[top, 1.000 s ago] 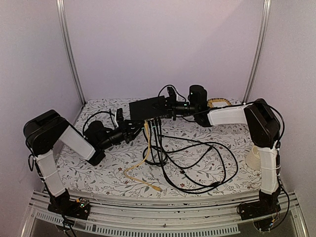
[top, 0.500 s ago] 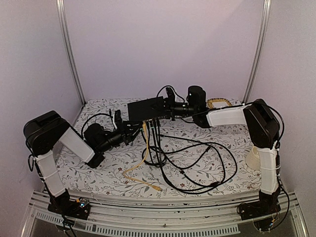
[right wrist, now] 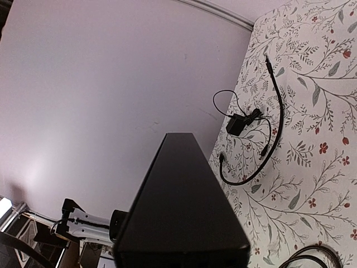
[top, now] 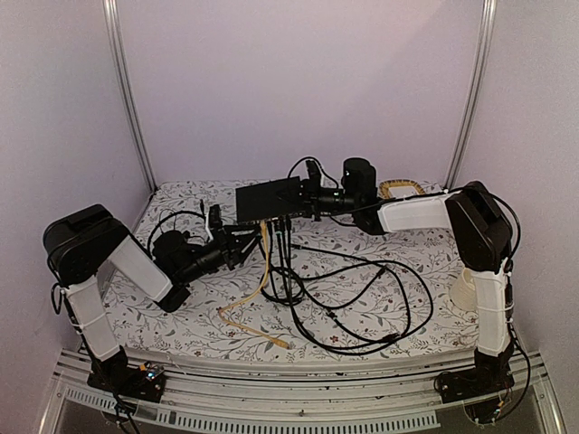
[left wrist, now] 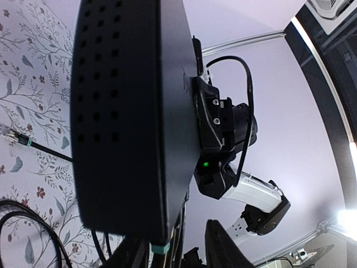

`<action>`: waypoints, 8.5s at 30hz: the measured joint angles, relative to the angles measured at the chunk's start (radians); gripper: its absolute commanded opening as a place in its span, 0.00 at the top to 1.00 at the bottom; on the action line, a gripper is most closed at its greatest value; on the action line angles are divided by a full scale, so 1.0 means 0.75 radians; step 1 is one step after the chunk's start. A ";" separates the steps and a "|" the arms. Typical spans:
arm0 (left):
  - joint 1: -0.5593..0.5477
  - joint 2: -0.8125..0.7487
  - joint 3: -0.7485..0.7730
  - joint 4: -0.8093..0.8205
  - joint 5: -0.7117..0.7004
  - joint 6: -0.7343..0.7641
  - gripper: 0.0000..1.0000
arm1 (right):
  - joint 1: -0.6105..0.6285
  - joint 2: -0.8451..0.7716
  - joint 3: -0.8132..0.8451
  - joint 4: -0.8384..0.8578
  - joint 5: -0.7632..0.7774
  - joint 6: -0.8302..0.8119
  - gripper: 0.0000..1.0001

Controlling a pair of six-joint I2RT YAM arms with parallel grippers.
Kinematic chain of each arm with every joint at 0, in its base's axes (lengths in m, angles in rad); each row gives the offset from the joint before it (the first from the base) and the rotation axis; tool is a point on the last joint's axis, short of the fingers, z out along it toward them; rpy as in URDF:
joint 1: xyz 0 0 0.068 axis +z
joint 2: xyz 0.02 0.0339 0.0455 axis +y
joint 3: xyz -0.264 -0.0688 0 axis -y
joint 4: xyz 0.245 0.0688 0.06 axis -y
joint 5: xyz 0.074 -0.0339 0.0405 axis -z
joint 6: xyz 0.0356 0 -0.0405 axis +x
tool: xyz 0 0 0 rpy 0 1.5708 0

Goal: Pull the plug from the switch port
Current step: Pull the connector from the switch port, then place the connector at the corner of the board.

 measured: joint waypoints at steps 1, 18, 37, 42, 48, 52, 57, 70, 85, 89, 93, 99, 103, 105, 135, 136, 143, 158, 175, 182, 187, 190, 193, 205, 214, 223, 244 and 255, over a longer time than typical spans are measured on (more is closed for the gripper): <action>0.001 0.000 -0.006 0.001 -0.001 0.000 0.64 | -0.001 0.000 0.000 0.000 0.000 0.000 0.98; 0.064 0.021 -0.001 0.015 0.016 -0.003 0.65 | -0.009 0.001 -0.008 0.014 -0.048 0.041 0.98; 0.082 0.083 0.055 0.018 0.074 -0.027 0.69 | -0.011 0.019 -0.008 0.019 -0.050 0.045 0.98; 0.084 0.100 0.073 0.018 0.080 -0.033 0.69 | -0.011 0.020 -0.008 0.018 -0.049 0.045 0.98; 0.084 0.105 0.080 0.019 0.083 -0.042 0.72 | -0.011 0.020 -0.008 0.018 -0.049 0.045 0.98; 0.084 0.105 0.085 0.019 0.085 -0.045 0.75 | -0.013 0.020 -0.008 0.019 -0.049 0.045 0.98; 0.085 0.108 0.094 0.020 0.092 -0.050 0.82 | -0.015 0.020 -0.008 0.018 -0.049 0.045 0.98; 0.089 0.134 0.101 0.025 0.098 -0.080 1.00 | -0.017 0.023 -0.008 0.003 -0.045 0.044 0.98; 0.093 0.211 0.105 0.028 0.103 -0.131 0.83 | -0.022 0.065 -0.005 -0.037 -0.036 0.044 0.98; 0.096 0.212 0.110 0.028 0.107 -0.135 0.94 | -0.023 0.066 0.001 -0.042 -0.036 0.042 0.98; 0.100 0.220 0.120 0.029 0.113 -0.139 1.00 | -0.025 0.067 0.003 -0.042 -0.035 0.044 0.98; 0.102 0.224 0.122 0.029 0.127 -0.130 1.00 | -0.028 0.084 0.016 -0.041 -0.038 0.048 0.98; 0.107 0.228 0.122 0.028 0.139 -0.115 1.00 | -0.036 0.108 0.041 -0.038 -0.048 0.066 0.98; 0.110 0.228 0.123 0.029 0.145 -0.107 1.00 | -0.041 0.117 0.053 -0.035 -0.052 0.076 0.98; 0.210 -0.020 -0.092 0.022 0.145 0.042 1.00 | -0.235 0.180 0.058 0.373 -0.066 0.357 0.98; 0.222 -0.063 -0.103 0.021 0.125 0.060 1.00 | -0.236 0.172 0.037 0.376 -0.071 0.355 0.98; 0.311 -0.169 -0.116 0.020 0.031 0.103 1.00 | -0.235 0.057 -0.152 0.441 -0.122 0.343 0.98; 0.533 -0.609 -0.108 -0.463 -0.252 0.319 1.00 | -0.234 -0.104 -0.362 0.519 -0.188 0.310 0.98; 0.691 -0.974 0.013 -1.290 -0.889 0.557 1.00 | -0.245 -0.293 -0.595 0.461 -0.203 0.198 0.98; 0.718 -1.018 0.133 -1.427 -1.096 0.640 1.00 | -0.329 -0.407 -0.692 0.391 -0.208 0.142 0.98; 0.723 -1.019 0.210 -1.489 -1.200 0.728 1.00 | -0.446 -0.488 -0.700 0.284 -0.197 0.072 0.98; 0.728 -1.019 0.254 -1.539 -1.262 0.785 1.00 | -0.516 -0.527 -0.688 0.208 -0.181 0.016 0.98; 0.732 -1.029 0.289 -1.582 -1.324 0.839 1.00 | -0.584 -0.550 -0.666 0.151 -0.173 -0.023 0.98; 0.791 -1.117 0.359 -1.691 -1.507 1.033 1.00 | -0.741 -0.557 -0.527 -0.026 -0.116 -0.128 0.98; 0.878 -1.134 0.510 -1.698 -1.555 1.218 1.00 | -0.804 -0.557 -0.460 -0.096 -0.078 -0.181 0.98; 0.958 -1.099 0.771 -1.576 -1.610 1.496 1.00 | -0.806 -0.557 -0.451 -0.160 -0.041 -0.247 0.98; 1.311 -1.059 1.021 -1.485 -1.482 1.716 1.00 | -0.884 -0.557 -0.386 -0.374 0.132 -0.430 0.98; 1.321 -0.947 1.030 -1.486 -1.445 1.772 1.00 | -0.892 -0.559 -0.322 -0.355 0.132 -0.399 0.98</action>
